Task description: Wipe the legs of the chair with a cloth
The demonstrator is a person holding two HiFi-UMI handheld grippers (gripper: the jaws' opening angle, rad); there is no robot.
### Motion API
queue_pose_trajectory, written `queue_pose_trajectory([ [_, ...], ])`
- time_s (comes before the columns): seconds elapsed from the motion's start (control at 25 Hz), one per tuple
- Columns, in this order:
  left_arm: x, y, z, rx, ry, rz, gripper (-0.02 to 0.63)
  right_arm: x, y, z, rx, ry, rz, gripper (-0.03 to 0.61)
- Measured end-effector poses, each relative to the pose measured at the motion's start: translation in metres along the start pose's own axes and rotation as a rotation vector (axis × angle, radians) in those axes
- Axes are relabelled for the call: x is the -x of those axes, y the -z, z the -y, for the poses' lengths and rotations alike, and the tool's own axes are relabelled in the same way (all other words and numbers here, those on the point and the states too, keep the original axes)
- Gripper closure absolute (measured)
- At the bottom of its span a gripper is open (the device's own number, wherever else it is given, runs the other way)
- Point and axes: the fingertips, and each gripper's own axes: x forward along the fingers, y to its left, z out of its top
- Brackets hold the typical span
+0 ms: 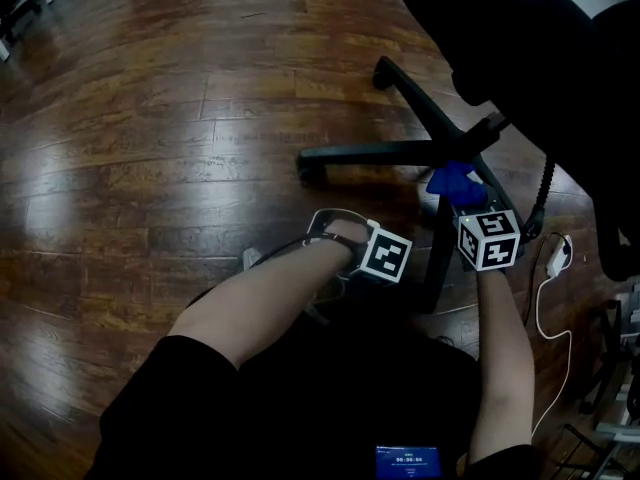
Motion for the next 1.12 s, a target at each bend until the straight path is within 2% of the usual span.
queue_pose_trajectory([
  [0.12, 0.001, 0.004, -0.004, 0.003, -0.010, 0.005, 0.613, -0.004, -0.006, 0.005, -0.034, 0.021, 0.023, 0.494],
  [0.24, 0.001, 0.007, -0.003, 0.014, -0.016, -0.003, 0.613, 0.010, 0.004, -0.009, -0.082, -0.018, 0.049, 0.495],
  [0.32, 0.001, 0.008, -0.003, 0.008, -0.034, -0.020, 0.613, 0.028, 0.017, -0.029, -0.078, -0.076, 0.036, 0.495],
  [0.56, -0.001, 0.013, -0.002, 0.025, -0.065, -0.051, 0.613, 0.099, 0.075, -0.127, 0.038, -0.323, -0.084, 0.495],
  [0.68, -0.003, 0.014, 0.001, 0.020, -0.075, -0.074, 0.613, 0.116, 0.091, -0.147, 0.062, -0.376, -0.112, 0.495],
  [0.84, -0.004, 0.007, 0.001, 0.012, -0.066, -0.055, 0.613, 0.105, 0.082, -0.132, 0.062, -0.358, -0.094, 0.495],
  [1.12, 0.000, 0.006, 0.001, 0.040, 0.021, 0.011, 0.613, 0.029, 0.029, -0.050, 0.040, -0.163, -0.050, 0.495],
])
